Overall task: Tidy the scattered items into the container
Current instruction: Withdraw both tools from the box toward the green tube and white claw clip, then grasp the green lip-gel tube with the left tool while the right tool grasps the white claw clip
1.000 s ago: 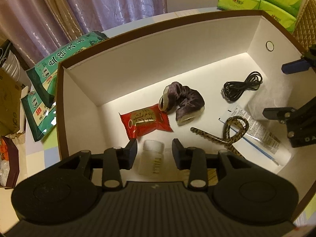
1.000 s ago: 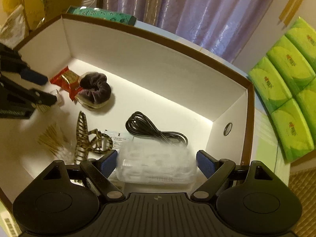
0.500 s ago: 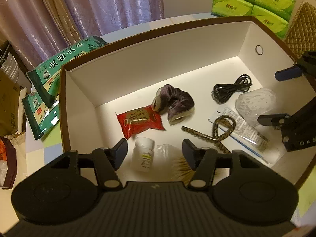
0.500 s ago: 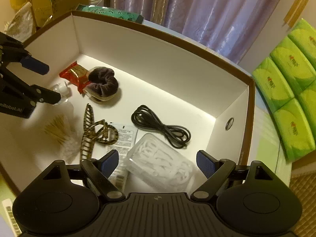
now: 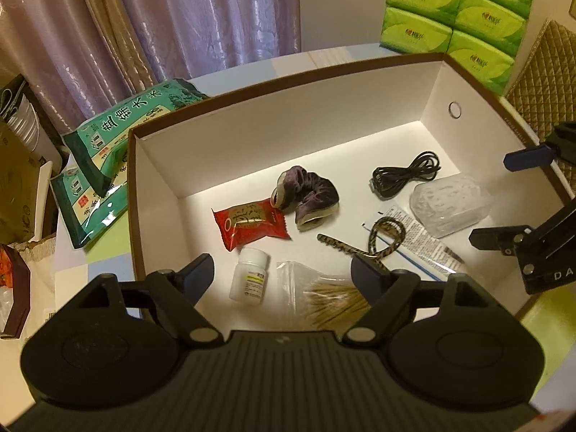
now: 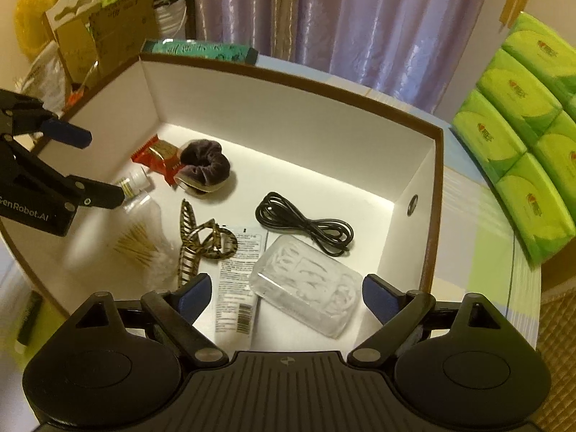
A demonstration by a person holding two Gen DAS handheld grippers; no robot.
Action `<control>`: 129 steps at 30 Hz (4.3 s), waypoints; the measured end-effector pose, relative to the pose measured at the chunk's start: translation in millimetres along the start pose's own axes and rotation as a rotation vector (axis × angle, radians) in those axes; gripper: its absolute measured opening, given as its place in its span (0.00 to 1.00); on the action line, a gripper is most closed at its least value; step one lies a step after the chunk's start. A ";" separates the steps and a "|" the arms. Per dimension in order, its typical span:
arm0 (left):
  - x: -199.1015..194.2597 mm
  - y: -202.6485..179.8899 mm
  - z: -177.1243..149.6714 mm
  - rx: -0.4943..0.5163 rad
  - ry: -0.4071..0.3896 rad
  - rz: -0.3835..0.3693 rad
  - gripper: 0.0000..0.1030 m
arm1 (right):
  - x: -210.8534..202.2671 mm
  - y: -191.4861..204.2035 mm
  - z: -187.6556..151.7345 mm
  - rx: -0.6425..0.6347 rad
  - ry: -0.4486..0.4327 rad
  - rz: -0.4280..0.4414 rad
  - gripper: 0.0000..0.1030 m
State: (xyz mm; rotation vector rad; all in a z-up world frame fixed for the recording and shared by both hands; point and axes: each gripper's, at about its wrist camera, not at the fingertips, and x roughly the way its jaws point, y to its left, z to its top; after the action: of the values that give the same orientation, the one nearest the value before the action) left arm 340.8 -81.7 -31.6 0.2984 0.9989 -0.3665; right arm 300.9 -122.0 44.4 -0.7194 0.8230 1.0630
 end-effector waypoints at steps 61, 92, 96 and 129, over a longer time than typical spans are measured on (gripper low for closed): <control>-127.6 19.3 -166.5 -0.194 -0.018 0.017 0.86 | -112.1 124.1 -104.3 0.165 -0.162 0.158 0.87; -89.9 31.8 -220.2 -0.306 0.089 0.032 0.86 | -49.7 161.1 -149.2 0.063 -0.046 0.175 0.87; -85.3 32.5 -221.0 -0.310 0.097 0.030 0.86 | -39.7 165.5 -149.7 0.036 -0.054 0.158 0.87; -38.0 20.4 -209.3 -0.249 0.145 0.006 0.80 | -26.0 97.9 -163.7 0.235 -0.008 0.053 0.40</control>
State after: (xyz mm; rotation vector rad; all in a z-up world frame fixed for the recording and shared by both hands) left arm 172.2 27.8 -104.2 0.1034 1.1737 -0.2139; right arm 165.3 -238.0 -27.9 -0.4965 0.9462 0.9954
